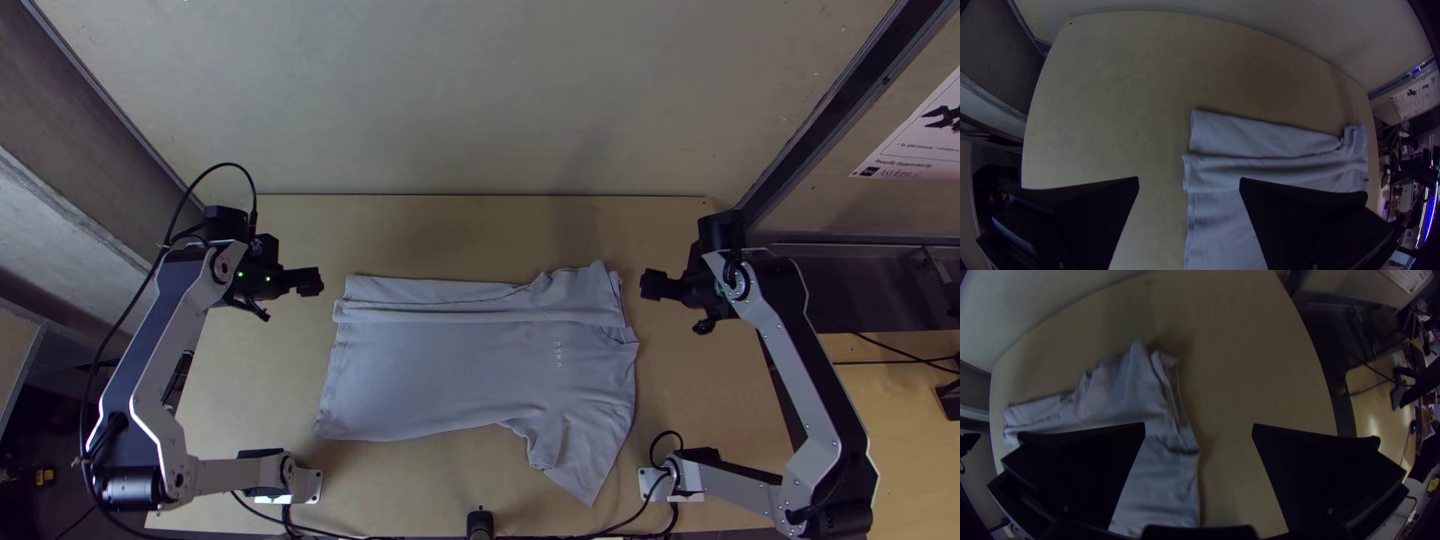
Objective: Fold the t-shirt
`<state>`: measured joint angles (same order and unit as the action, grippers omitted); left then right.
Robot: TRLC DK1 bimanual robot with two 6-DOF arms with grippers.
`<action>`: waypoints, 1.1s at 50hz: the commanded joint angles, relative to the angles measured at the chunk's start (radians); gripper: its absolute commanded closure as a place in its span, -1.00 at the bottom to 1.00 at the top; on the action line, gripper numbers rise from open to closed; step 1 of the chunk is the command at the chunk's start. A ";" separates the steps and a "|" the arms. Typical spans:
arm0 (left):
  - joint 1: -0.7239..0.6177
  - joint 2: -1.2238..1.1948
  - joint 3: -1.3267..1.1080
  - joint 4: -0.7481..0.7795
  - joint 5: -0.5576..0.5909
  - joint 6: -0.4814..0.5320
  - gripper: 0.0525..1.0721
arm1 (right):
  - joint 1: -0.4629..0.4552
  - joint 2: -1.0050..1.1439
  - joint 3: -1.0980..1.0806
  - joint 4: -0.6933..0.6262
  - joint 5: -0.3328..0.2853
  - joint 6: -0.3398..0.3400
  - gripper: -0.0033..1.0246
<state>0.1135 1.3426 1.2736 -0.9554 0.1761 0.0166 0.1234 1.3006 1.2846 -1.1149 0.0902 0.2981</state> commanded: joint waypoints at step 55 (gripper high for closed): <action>-0.273 -0.253 -0.513 -0.401 -0.165 0.184 -0.80 | 0.331 -0.201 -0.283 -0.296 -0.093 0.338 -0.92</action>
<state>-0.1299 1.0603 0.7959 -1.3525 0.0322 0.2062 0.4400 1.0821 1.0389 -1.4044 0.0067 0.6064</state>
